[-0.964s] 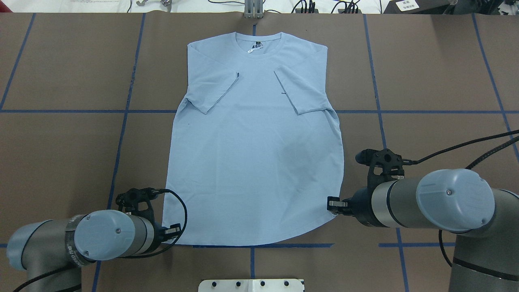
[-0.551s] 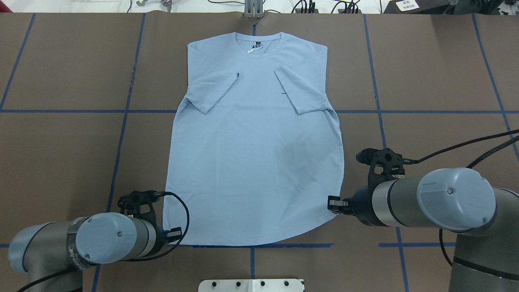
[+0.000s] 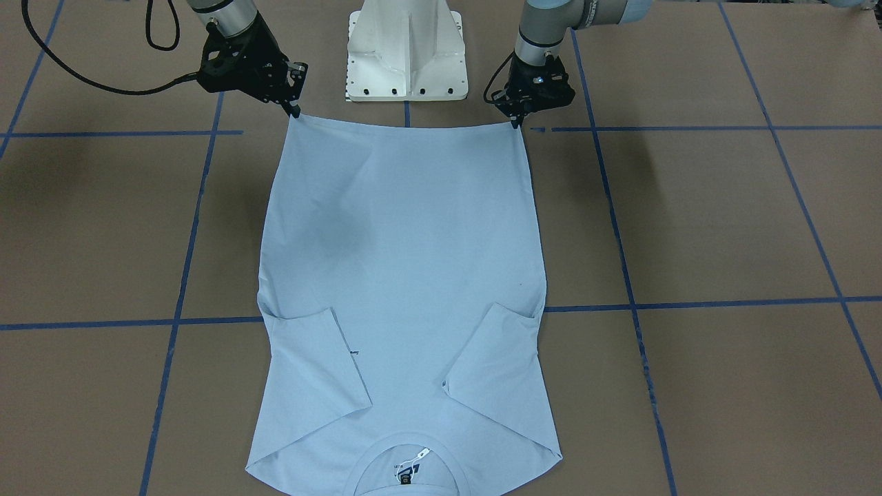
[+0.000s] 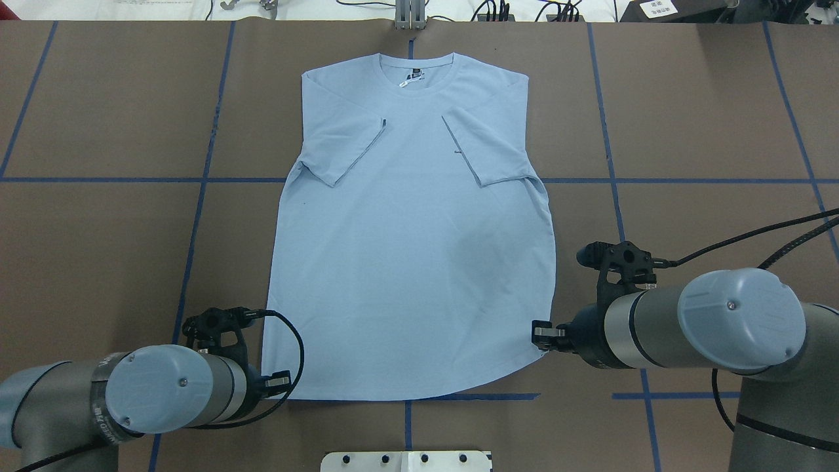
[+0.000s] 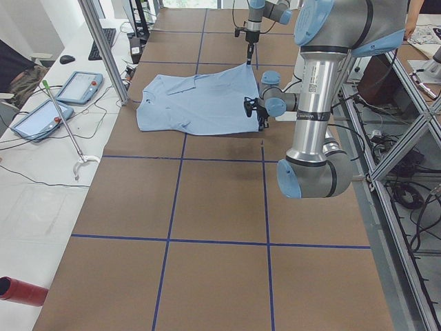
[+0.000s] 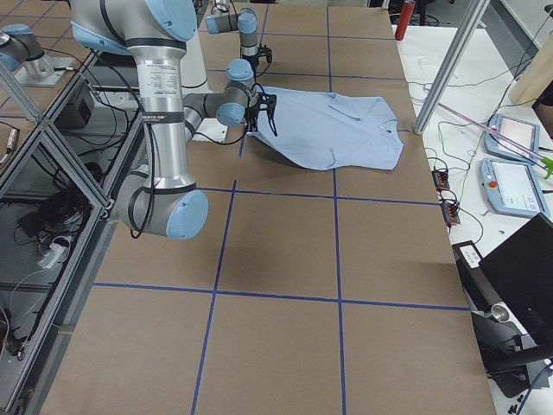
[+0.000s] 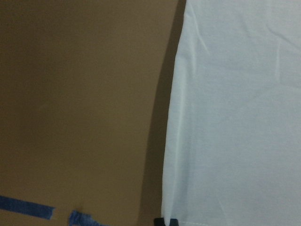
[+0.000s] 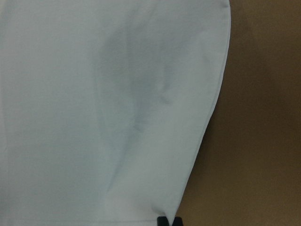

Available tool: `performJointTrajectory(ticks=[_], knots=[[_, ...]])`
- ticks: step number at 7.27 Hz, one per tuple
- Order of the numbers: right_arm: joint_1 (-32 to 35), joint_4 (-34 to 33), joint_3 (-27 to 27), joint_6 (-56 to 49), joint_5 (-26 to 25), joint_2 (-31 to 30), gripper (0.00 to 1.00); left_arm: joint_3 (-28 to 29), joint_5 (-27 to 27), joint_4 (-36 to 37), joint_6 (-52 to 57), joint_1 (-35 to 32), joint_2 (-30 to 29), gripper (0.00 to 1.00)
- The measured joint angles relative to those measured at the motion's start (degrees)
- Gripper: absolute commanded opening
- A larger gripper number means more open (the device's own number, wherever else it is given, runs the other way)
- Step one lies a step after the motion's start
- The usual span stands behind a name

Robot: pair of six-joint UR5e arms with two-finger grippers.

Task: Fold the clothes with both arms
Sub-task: 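Grasp both hem corners with the left and right grippers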

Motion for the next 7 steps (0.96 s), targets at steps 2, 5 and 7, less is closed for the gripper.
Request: performJointTrajectory(ticks=[2, 5, 7], knots=[[0.05, -0.26, 1.32, 0.14, 3.68, -1.03, 0.0, -4.91, 0.01, 4.95, 0.28, 0.04, 0.07, 0.0], [0.15, -0.37, 5.69, 0.18, 15.07, -5.86, 0.0, -10.83, -0.15, 7.68, 0.28, 2.58, 0.07, 0.0], [0.16, -0.27, 7.26, 0.18, 20.69, -8.08, 0.0, -16.89, -0.45, 10.42, -0.15, 6.59, -0.08, 0.0]])
